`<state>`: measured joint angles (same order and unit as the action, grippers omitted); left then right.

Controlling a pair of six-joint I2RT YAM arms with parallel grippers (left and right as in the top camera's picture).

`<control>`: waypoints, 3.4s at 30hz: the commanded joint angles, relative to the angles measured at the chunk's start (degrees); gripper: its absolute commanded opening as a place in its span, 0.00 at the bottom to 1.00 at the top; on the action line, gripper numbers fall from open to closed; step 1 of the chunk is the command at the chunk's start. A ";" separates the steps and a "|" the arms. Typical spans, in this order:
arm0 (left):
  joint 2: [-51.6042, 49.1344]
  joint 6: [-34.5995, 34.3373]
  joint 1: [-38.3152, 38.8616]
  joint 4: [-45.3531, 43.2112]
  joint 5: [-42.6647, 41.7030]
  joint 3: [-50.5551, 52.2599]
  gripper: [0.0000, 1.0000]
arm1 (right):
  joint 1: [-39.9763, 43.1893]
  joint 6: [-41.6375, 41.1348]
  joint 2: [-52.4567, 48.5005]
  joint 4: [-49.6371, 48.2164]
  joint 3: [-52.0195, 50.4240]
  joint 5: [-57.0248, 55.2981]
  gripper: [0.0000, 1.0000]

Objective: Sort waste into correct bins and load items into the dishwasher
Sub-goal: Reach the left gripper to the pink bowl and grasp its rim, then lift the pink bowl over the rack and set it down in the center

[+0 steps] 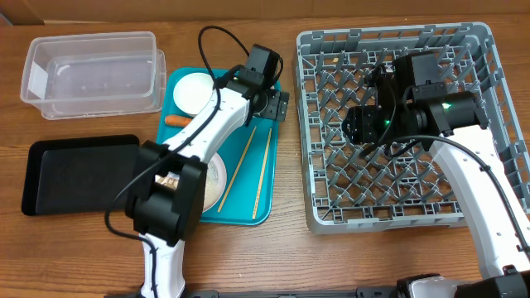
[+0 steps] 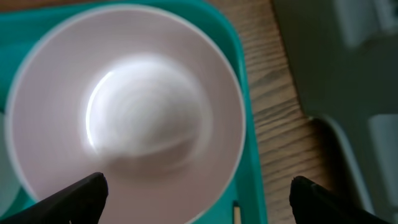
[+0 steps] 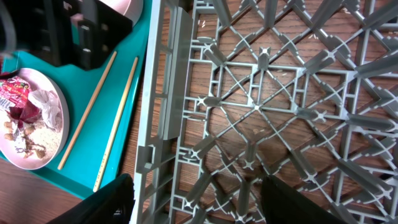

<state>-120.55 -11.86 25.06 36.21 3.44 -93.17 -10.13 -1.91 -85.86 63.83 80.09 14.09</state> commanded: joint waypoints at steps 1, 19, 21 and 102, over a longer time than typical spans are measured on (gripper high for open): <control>-3.08 0.52 0.44 -0.15 -0.50 -0.63 0.93 | -0.04 -0.31 0.87 -0.13 -0.22 -0.57 0.68; -3.41 0.52 0.48 -0.48 -0.50 -3.34 0.04 | -0.04 -0.31 0.87 -0.07 -0.22 -0.57 0.68; -3.41 0.52 0.48 -0.46 -0.50 -3.82 0.04 | -0.04 -0.31 0.90 -0.07 -0.22 -0.57 0.68; -13.84 -4.81 18.49 3.91 -28.48 -36.57 0.14 | 31.63 -6.67 4.66 5.49 -0.13 -2.86 0.72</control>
<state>-134.54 -19.14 43.57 39.92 -25.21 -128.95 21.56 -8.97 -82.32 69.58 80.07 10.70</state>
